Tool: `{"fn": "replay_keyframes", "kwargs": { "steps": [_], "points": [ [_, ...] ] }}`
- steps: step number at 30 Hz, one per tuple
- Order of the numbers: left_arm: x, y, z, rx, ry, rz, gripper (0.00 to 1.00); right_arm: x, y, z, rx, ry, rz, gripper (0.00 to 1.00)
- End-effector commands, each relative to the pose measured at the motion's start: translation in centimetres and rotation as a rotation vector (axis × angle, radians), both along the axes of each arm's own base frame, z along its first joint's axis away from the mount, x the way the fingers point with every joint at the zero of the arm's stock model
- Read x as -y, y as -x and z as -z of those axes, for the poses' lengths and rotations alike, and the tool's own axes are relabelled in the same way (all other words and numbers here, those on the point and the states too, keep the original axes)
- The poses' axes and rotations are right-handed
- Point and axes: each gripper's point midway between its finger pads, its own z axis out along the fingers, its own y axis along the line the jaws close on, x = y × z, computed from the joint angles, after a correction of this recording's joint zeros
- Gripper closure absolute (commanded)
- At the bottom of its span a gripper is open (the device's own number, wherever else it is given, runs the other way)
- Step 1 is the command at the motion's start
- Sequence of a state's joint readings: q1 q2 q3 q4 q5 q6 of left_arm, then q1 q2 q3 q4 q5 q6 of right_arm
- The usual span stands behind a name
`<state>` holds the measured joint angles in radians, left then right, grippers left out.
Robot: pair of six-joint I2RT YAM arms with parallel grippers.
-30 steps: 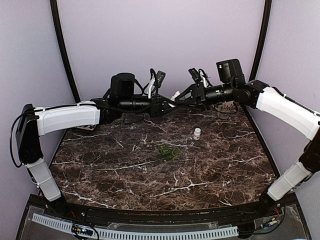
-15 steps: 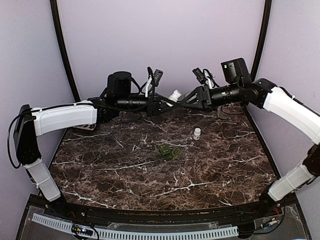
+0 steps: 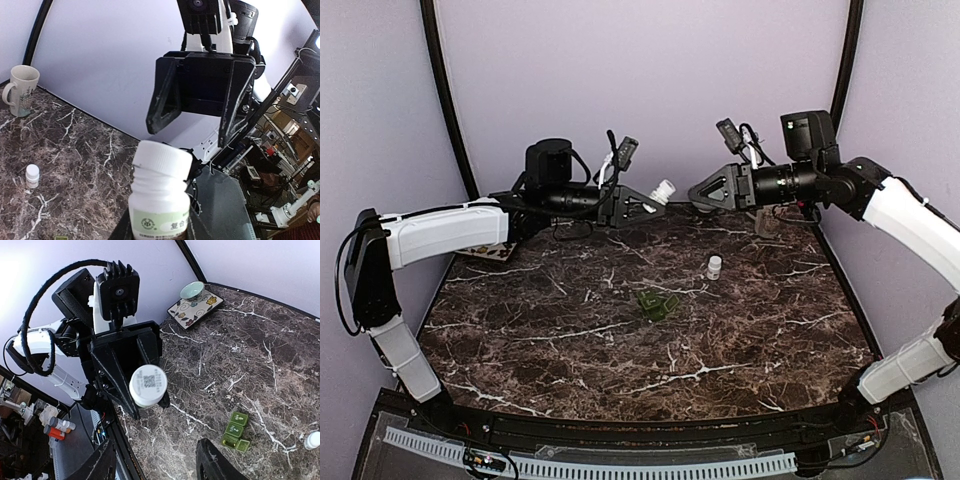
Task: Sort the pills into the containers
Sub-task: Screw the lid of the pill bottle onto the pill bottle.
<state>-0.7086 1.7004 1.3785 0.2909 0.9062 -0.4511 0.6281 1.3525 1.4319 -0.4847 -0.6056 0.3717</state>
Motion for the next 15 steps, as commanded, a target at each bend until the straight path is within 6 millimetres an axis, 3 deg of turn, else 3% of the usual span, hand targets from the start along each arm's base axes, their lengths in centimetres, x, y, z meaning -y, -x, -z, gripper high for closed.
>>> {"fn": "replay_keyframes", "kwargs": {
  "steps": [1, 15],
  "points": [
    [-0.61, 2.21, -2.27, -0.006, 0.045, 0.106, 1.0, -0.24, -0.57, -1.06, 0.084, -0.026, -0.013, 0.44],
    [-0.57, 3.05, -2.2, -0.077, 0.052, 0.193, 1.0, -1.23, -0.76, -1.39, 0.103, -0.036, -0.059, 0.43]
  ]
}}
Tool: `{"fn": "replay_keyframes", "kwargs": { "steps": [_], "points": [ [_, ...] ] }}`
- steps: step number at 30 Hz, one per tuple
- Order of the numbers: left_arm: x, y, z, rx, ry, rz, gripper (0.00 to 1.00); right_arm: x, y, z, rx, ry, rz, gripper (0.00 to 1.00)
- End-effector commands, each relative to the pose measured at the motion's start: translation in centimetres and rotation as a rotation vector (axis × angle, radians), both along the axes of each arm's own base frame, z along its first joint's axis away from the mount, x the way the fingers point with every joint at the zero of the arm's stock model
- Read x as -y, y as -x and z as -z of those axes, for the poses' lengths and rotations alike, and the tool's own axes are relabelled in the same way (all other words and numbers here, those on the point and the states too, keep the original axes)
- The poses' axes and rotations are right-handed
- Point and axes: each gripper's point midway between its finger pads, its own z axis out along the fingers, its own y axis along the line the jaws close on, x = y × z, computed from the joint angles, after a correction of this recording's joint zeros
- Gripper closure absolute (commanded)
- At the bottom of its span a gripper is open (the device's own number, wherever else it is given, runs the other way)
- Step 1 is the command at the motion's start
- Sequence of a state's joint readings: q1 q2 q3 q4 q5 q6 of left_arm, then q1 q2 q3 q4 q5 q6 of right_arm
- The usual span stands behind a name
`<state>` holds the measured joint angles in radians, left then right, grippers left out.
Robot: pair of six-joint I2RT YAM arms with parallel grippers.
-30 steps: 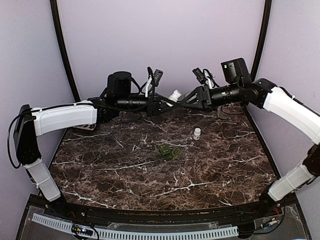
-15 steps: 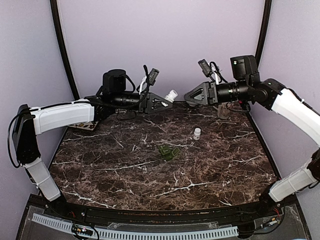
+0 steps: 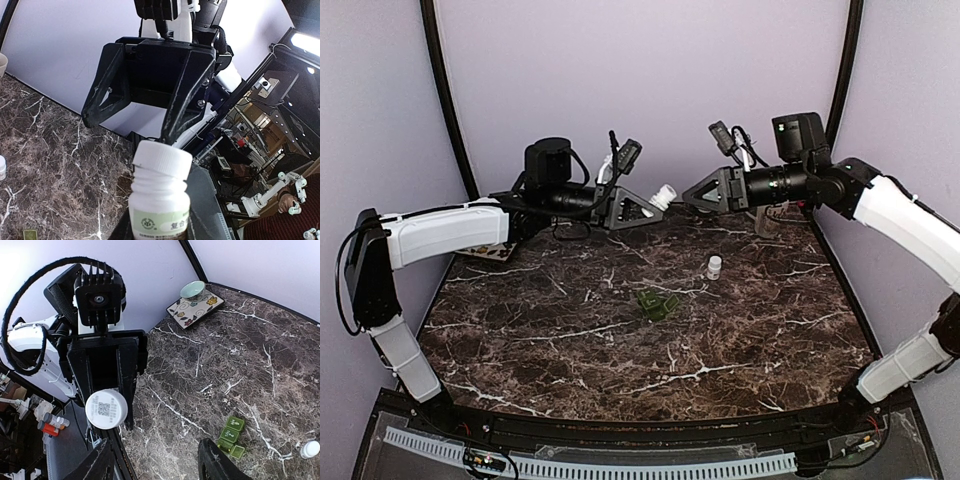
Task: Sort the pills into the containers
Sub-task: Screw the lid of the pill bottle onto the pill bottle.
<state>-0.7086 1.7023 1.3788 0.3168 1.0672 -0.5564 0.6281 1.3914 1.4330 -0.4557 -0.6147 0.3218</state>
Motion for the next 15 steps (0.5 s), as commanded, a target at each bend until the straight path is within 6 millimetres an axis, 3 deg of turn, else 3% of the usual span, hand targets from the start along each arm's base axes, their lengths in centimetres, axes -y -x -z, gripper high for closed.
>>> {"fn": "replay_keyframes", "kwargs": {
  "steps": [1, 15],
  "points": [
    [-0.2, 0.4, -1.5, 0.015, 0.038, 0.042, 1.0, -0.5, 0.1, -2.3, 0.07, -0.052, -0.038, 0.43],
    [0.1, 0.1, -1.4, -0.012, 0.032, 0.067, 1.0, -1.7, 1.5, -3.4, 0.109, -0.045, -0.091, 0.43]
  ]
}}
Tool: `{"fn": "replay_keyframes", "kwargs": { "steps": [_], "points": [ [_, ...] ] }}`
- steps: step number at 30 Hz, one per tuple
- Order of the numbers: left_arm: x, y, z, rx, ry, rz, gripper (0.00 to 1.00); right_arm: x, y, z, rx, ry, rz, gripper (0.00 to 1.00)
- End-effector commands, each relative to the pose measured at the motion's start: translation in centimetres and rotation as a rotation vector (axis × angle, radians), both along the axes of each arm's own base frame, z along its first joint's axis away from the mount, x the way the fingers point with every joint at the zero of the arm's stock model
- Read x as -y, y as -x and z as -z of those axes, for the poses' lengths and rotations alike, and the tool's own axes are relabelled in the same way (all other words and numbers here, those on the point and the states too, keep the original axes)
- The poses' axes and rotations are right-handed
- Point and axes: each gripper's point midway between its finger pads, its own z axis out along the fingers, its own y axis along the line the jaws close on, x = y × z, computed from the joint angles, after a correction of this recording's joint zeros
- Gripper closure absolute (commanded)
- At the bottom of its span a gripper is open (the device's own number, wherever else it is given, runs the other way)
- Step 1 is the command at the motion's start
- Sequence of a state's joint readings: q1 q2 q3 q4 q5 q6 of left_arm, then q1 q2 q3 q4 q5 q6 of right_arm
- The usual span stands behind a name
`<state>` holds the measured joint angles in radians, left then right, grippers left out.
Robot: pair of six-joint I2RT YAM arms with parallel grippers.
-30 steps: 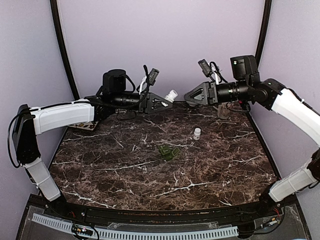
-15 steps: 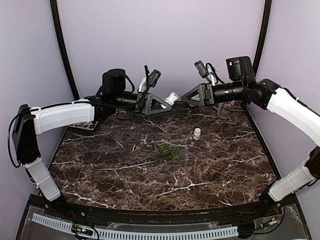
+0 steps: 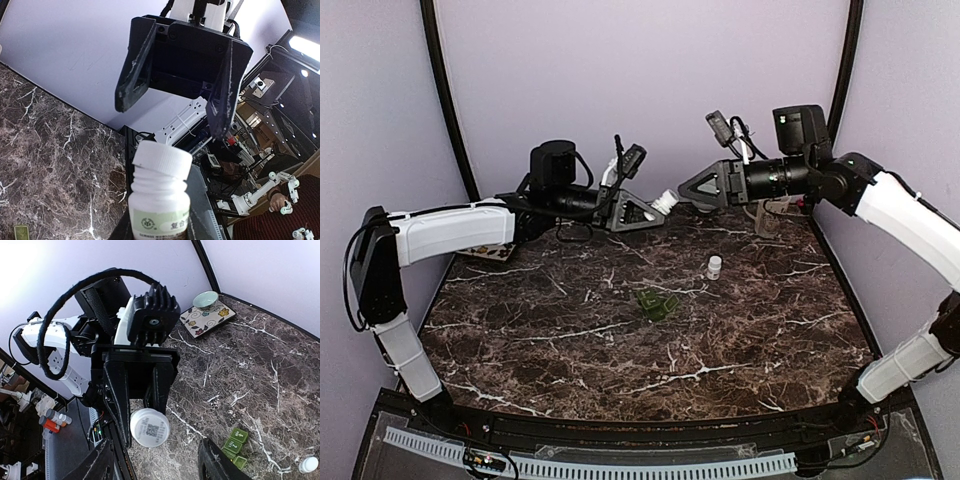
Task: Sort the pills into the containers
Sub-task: Screw the lid of the pill bottle onto the pill bottle.
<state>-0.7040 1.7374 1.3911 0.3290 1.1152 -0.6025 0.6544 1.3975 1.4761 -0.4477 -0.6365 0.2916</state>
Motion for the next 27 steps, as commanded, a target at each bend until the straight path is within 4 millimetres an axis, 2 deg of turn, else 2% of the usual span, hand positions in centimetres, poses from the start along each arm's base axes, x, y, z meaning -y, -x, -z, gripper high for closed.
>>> {"fn": "replay_keyframes", "kwargs": {
  "steps": [1, 27],
  "points": [
    [-0.1, 0.1, -2.2, 0.044, 0.048, 0.026, 1.0, -0.8, 0.6, -1.6, 0.054, -0.015, -0.038, 0.43],
    [0.2, 0.1, -2.3, 0.021, 0.047, 0.06, 1.0, -2.0, 0.2, -0.7, 0.055, 0.028, -0.061, 0.43]
  ]
}}
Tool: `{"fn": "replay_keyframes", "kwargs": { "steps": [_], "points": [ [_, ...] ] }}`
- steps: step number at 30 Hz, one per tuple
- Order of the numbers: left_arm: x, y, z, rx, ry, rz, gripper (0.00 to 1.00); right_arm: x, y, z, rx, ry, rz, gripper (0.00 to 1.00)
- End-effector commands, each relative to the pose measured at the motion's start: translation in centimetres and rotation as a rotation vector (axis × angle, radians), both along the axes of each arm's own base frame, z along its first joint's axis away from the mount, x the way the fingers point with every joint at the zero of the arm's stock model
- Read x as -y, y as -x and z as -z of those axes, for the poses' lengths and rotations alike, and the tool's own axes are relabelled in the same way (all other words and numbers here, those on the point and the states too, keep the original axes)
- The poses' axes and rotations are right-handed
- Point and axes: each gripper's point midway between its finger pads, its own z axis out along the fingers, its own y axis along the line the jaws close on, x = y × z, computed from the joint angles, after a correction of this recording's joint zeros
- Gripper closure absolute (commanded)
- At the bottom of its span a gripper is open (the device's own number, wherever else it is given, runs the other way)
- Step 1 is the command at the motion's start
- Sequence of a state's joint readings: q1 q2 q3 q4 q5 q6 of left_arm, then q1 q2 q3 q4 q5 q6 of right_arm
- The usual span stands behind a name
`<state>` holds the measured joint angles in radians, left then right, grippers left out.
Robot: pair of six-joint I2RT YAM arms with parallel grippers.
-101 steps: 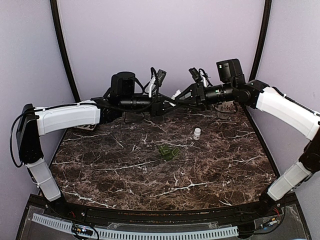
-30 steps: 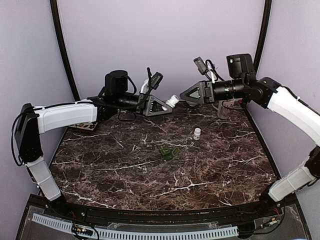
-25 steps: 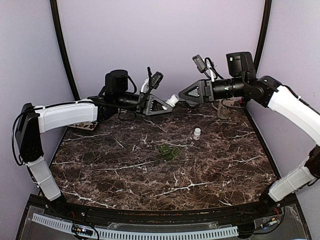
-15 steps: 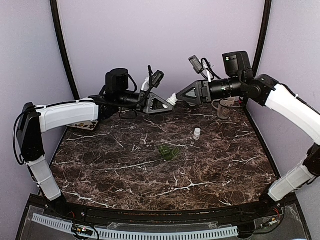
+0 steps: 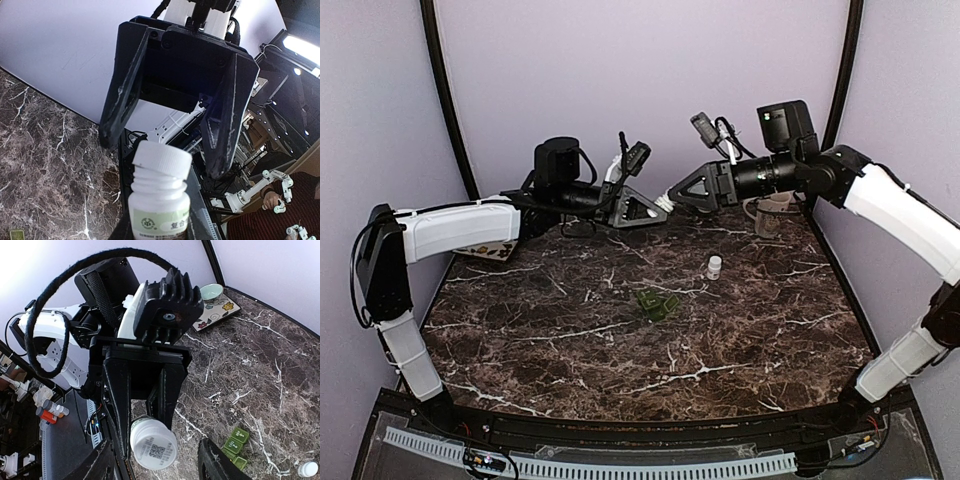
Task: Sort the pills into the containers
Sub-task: Screw the lid of the pill bottle onto the pill bottle.
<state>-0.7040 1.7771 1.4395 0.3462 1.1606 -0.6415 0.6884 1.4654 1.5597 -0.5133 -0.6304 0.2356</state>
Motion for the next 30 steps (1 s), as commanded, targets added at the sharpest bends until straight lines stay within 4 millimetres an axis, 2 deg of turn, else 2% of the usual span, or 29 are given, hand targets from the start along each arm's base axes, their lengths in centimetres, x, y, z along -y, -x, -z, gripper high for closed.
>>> {"fn": "replay_keyframes", "kwargs": {
  "steps": [1, 9, 18, 22, 30],
  "points": [
    [-0.25, 0.21, -1.81, 0.04, 0.038, 0.018, 1.0, -0.46, 0.1, -1.17, 0.042, -0.019, -0.016, 0.43],
    [-0.23, 0.2, -1.73, 0.038, 0.036, 0.02, 1.0, -0.7, 0.08, -1.24, 0.04, -0.022, -0.025, 0.45],
    [-0.21, 0.2, -1.62, 0.036, 0.035, 0.022, 1.0, -0.95, -0.1, -1.08, 0.034, -0.015, -0.028, 0.51],
    [-0.22, 0.22, -1.73, 0.039, 0.038, 0.023, 1.0, -1.09, -0.1, -0.91, 0.028, -0.01, -0.033, 0.56],
    [-0.22, 0.18, -1.84, 0.041, 0.041, 0.024, 1.0, -1.15, -0.11, -0.63, 0.016, -0.004, -0.035, 0.73]
  ]
}}
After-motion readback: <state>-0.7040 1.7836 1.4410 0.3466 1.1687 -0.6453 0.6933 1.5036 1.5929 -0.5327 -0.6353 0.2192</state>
